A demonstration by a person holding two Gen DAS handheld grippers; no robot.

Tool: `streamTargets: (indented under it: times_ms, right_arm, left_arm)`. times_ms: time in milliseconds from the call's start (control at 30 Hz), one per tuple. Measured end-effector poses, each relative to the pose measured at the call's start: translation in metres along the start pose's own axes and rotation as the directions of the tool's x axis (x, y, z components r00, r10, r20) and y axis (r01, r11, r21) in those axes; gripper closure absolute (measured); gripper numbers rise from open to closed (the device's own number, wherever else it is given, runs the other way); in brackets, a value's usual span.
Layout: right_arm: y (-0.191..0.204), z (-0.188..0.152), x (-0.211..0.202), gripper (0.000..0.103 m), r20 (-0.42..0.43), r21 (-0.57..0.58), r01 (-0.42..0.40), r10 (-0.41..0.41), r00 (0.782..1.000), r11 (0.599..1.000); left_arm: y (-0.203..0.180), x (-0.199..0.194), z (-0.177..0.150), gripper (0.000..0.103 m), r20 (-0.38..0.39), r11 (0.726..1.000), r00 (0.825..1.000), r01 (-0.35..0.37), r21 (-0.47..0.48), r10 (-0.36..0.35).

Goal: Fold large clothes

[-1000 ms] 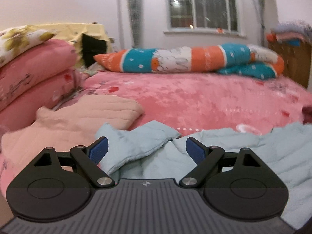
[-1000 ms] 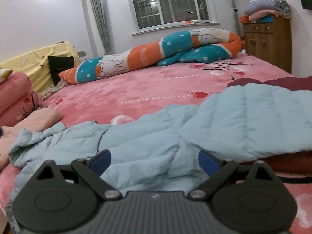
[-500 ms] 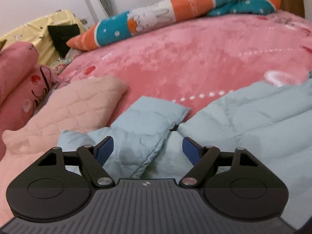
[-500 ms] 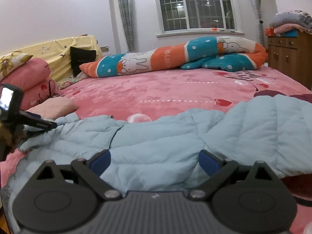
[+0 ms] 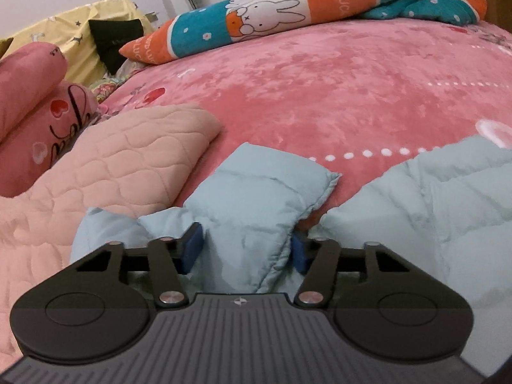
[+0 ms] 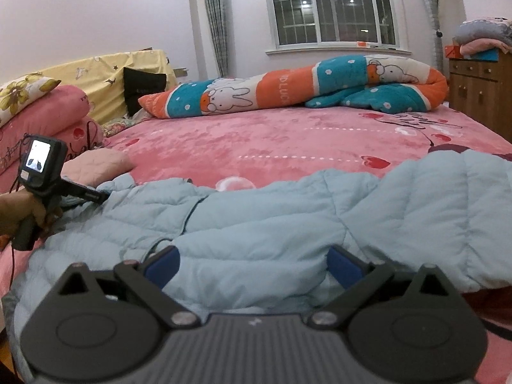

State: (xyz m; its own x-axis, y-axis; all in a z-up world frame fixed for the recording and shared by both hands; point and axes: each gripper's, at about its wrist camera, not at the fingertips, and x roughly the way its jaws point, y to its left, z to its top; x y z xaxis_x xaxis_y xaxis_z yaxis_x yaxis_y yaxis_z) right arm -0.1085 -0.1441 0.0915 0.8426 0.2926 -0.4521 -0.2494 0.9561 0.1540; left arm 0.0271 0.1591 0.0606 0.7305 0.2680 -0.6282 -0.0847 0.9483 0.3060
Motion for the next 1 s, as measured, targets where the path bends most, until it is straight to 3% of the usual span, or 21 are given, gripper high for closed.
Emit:
streamTargets:
  times_ms: [200,300,400,500,633,767,867,1000]
  right_arm:
    - [-0.002,-0.001,0.002,0.004,-0.017,0.003,-0.009,0.009,1.0,1.0]
    - [-0.002,-0.001,0.002,0.004,-0.016,-0.007,-0.006,0.006,1.0,1.0]
    - [-0.003,-0.001,0.002,0.004,-0.014,-0.011,-0.005,0.005,1.0,1.0]
    - [-0.003,-0.001,0.003,0.004,-0.015,-0.004,0.001,-0.001,1.0,1.0]
    - [-0.002,-0.002,0.003,0.004,-0.015,-0.002,0.011,-0.011,1.0,1.0]
    - [0.003,-0.004,0.004,0.004,-0.021,-0.023,0.013,-0.013,1.0,1.0]
    - [0.005,-0.007,0.006,0.004,-0.031,-0.04,0.014,-0.015,0.999,0.999]
    - [0.008,-0.01,0.008,0.004,-0.041,-0.061,0.02,-0.023,0.999,0.998]
  left_arm:
    - [0.024,-0.013,0.01,0.079,0.03,0.988,1.0,0.011,-0.153,-0.007]
    - [0.059,-0.034,0.013,0.083,0.067,0.96,0.998,-0.002,-0.28,0.022]
    - [0.107,-0.06,0.01,0.083,0.107,0.907,0.991,-0.029,-0.421,0.082]
    - [0.161,-0.089,-0.003,0.085,0.134,0.831,0.974,-0.079,-0.55,0.182]
    - [0.222,-0.11,-0.037,0.086,0.09,0.741,0.95,-0.172,-0.649,0.299]
    - [0.263,-0.114,-0.086,0.086,0.008,0.651,0.94,-0.229,-0.724,0.34]
    - [0.278,-0.109,-0.12,0.086,-0.038,0.595,0.945,-0.236,-0.769,0.325]
    - [0.284,-0.108,-0.149,0.083,-0.005,0.565,0.952,-0.185,-0.804,0.305]
